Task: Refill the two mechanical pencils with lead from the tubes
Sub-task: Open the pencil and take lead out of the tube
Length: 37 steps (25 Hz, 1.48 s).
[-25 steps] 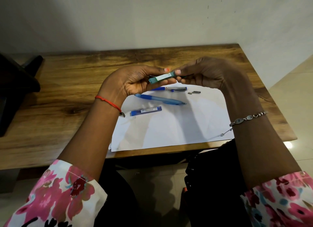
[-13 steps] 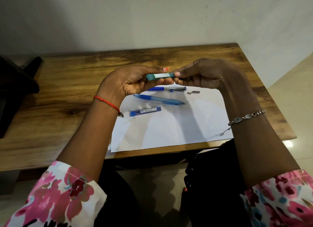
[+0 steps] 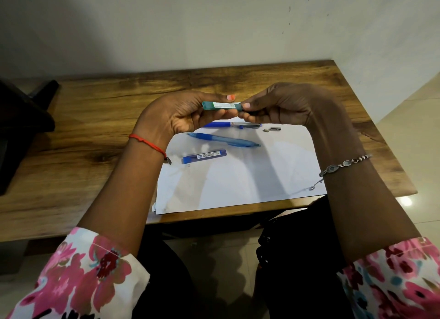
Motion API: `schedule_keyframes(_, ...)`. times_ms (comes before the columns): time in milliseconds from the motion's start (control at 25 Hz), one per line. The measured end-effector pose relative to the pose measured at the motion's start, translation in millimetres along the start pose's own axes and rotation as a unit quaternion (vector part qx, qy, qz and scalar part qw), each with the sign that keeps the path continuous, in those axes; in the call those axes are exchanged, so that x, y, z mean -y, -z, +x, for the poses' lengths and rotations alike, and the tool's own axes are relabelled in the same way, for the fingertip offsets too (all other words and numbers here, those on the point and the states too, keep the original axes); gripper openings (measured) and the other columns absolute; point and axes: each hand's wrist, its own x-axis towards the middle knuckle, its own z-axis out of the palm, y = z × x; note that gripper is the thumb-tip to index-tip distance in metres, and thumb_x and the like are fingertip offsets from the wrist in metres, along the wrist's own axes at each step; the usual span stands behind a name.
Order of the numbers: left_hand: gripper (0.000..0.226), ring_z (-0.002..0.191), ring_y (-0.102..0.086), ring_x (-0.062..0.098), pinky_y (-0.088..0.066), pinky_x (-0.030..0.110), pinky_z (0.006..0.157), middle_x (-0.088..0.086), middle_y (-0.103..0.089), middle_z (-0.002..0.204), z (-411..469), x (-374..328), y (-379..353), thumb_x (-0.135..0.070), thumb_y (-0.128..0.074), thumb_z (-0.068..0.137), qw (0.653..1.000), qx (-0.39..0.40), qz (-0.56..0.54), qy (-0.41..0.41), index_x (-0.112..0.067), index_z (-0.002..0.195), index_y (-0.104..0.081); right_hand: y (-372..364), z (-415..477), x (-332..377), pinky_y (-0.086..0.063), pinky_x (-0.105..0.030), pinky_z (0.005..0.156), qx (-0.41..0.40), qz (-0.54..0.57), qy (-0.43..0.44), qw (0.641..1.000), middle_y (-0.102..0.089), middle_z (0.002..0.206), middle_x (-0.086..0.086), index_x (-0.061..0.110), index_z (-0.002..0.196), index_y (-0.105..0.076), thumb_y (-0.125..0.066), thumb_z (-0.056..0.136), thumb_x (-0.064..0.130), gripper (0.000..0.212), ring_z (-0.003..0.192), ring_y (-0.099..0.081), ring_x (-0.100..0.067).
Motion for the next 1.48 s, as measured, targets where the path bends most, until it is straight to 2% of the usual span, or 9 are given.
schedule_keyframes(240,0.016,0.050,-0.068,0.010,-0.050,0.011,0.044,0.010,-0.071,0.060,-1,0,-2,-0.012,-0.057,0.085,1.000,-0.001,0.006,-0.005,0.002,0.081,-0.063,-2,-1,1,-0.053,-0.013,0.053,-0.009,-0.001,0.002,1.000,-0.071,0.062,-0.007,-0.010,0.086,-0.061,-0.044,0.090,-0.011,0.017,0.054,-0.067,-0.008)
schedule_keyframes(560,0.014,0.060,-0.070,0.008,-0.056,0.017,0.054,0.003,-0.073,0.065,2,4,1,-0.012,-0.053,0.088,0.994,0.036,0.096,-0.031,-0.004,0.086,-0.064,5,0,0,-0.050,-0.012,0.051,-0.043,-0.034,0.053,0.997,-0.070,0.060,-0.002,-0.002,0.086,-0.064,-0.055,0.087,-0.003,0.009,0.052,-0.065,-0.006)
schedule_keyframes(880,0.013,0.070,-0.072,0.012,-0.058,0.022,0.062,0.004,-0.075,0.073,9,6,5,-0.010,-0.053,0.087,0.992,0.061,0.095,-0.059,-0.007,0.092,-0.065,4,2,-2,-0.037,-0.007,0.040,-0.108,-0.112,0.083,0.984,-0.063,0.050,0.008,0.010,0.071,-0.063,-0.065,0.083,0.015,0.014,0.038,-0.048,0.000)
schedule_keyframes(1000,0.014,0.071,-0.072,0.012,-0.058,0.023,0.063,0.003,-0.075,0.075,12,7,5,-0.010,-0.052,0.087,0.991,0.068,0.094,-0.066,-0.008,0.092,-0.065,6,4,-1,-0.029,-0.009,0.034,-0.113,-0.115,0.092,0.983,-0.058,0.048,0.009,0.011,0.070,-0.064,-0.072,0.073,0.026,0.017,0.036,-0.039,-0.002)
schedule_keyframes(1080,0.014,0.072,-0.072,0.011,-0.058,0.024,0.064,0.003,-0.075,0.075,13,8,5,-0.010,-0.052,0.088,0.991,0.070,0.090,-0.070,-0.008,0.091,-0.066,8,5,-2,-0.024,-0.010,0.034,-0.107,-0.117,0.104,0.982,-0.054,0.047,0.008,0.010,0.075,-0.067,-0.073,0.061,0.034,0.028,0.035,-0.034,-0.002)
schedule_keyframes(1200,0.014,0.072,-0.072,0.012,-0.058,0.024,0.064,0.003,-0.075,0.076,15,9,6,-0.010,-0.053,0.087,0.991,0.070,0.081,-0.075,-0.008,0.092,-0.066,10,5,-1,-0.023,-0.011,0.035,-0.126,-0.149,0.121,0.973,-0.050,0.044,0.009,0.012,0.078,-0.071,-0.073,0.071,0.033,0.022,0.035,-0.031,-0.003)
schedule_keyframes(1320,0.014,0.072,-0.072,0.013,-0.058,0.024,0.063,0.004,-0.075,0.076,16,8,8,-0.010,-0.053,0.086,0.993,0.066,0.073,-0.072,-0.007,0.093,-0.066,11,6,0,-0.025,-0.011,0.035,-0.149,-0.177,0.150,0.961,-0.046,0.041,0.009,0.011,0.070,-0.068,-0.073,0.078,0.027,0.018,0.035,-0.030,-0.004)
schedule_keyframes(1400,0.014,0.072,-0.072,0.013,-0.059,0.025,0.063,0.005,-0.075,0.076,16,8,8,-0.010,-0.054,0.086,0.993,0.063,0.067,-0.069,-0.007,0.093,-0.066,11,7,1,-0.026,-0.014,0.039,-0.167,-0.189,0.176,0.952,-0.043,0.041,0.007,0.007,0.061,-0.062,-0.077,0.074,0.027,0.028,0.038,-0.031,-0.008)
schedule_keyframes(1480,0.015,0.072,-0.072,0.013,-0.059,0.025,0.063,0.005,-0.075,0.077,17,9,8,-0.010,-0.054,0.086,0.993,0.062,0.067,-0.071,-0.007,0.092,-0.067,9,7,2,-0.026,-0.018,0.044,-0.191,-0.217,0.209,0.934,-0.039,0.047,-0.002,-0.006,0.064,-0.061,-0.079,0.070,0.029,0.040,0.041,-0.030,-0.011)
